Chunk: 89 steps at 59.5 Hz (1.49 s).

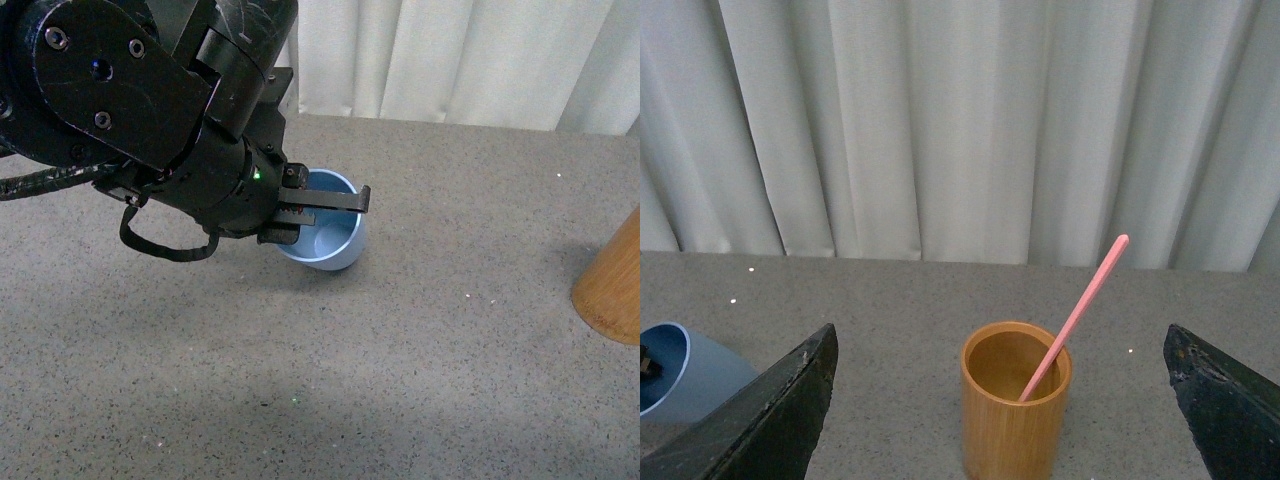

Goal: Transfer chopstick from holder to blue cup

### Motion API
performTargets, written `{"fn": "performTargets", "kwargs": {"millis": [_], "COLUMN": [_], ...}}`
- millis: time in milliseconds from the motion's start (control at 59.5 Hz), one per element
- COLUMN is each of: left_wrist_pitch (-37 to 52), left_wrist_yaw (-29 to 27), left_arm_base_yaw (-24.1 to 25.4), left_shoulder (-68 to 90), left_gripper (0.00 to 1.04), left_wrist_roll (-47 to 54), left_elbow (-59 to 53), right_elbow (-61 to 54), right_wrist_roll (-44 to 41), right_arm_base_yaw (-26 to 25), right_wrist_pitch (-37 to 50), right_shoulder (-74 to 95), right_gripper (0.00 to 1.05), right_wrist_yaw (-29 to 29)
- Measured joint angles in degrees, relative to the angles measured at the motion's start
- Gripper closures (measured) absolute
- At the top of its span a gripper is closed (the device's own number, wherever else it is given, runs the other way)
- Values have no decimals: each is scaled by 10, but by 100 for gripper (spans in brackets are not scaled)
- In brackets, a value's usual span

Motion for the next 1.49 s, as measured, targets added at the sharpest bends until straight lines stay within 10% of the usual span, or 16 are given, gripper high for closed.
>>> {"fn": "performTargets", "kwargs": {"millis": [185,739,1495], "left_wrist_pitch": [-4,-13,-28], "left_wrist_yaw": [0,0,7], "left_arm_base_yaw": [-1,-2,-19], "left_shoulder": [2,2,-23], "left_gripper": [95,6,7], "left_wrist_roll": [1,1,1], "left_elbow": [4,22,26], "right_elbow": [0,0,0], "right_wrist_roll": [0,0,0], "right_arm_base_yaw": [0,0,0], "right_wrist_pitch": [0,0,0], "right_shoulder": [0,0,0], "right_gripper": [10,10,10], "right_wrist_yaw": [0,0,0]}}
